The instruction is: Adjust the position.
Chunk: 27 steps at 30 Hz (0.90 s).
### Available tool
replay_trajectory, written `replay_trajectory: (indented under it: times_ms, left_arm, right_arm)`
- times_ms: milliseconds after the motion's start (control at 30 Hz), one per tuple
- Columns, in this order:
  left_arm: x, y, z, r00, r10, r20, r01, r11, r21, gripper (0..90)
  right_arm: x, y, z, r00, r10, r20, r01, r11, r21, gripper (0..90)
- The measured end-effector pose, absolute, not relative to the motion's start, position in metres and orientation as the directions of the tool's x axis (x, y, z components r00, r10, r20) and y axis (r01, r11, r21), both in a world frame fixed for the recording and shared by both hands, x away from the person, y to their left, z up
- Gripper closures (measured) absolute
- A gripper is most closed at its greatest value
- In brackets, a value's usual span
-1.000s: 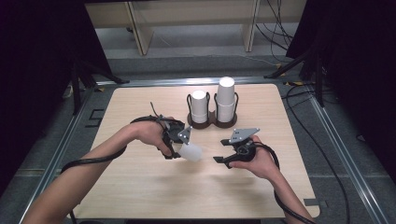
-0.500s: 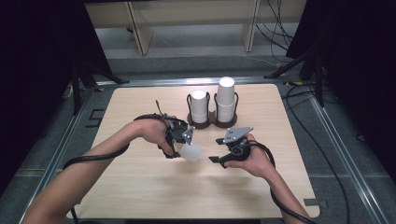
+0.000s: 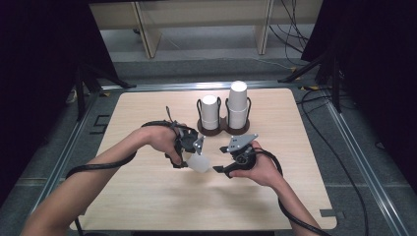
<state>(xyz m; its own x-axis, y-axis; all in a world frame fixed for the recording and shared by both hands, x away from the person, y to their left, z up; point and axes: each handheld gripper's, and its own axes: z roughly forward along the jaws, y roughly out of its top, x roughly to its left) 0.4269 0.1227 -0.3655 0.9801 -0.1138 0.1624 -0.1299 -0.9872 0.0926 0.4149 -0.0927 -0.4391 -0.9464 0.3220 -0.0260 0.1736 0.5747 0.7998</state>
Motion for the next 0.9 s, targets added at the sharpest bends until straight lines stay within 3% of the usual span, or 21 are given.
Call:
replay_trajectory:
  times_ms: [900]
  left_arm:
    - [0.425,0.114,-0.365,0.981,-0.142,0.132,-0.144,-0.99,0.006,33.2]
  right_arm:
    - [0.411,-0.072,-0.44,-0.961,0.27,-0.052,0.118,0.577,0.808,23.0]
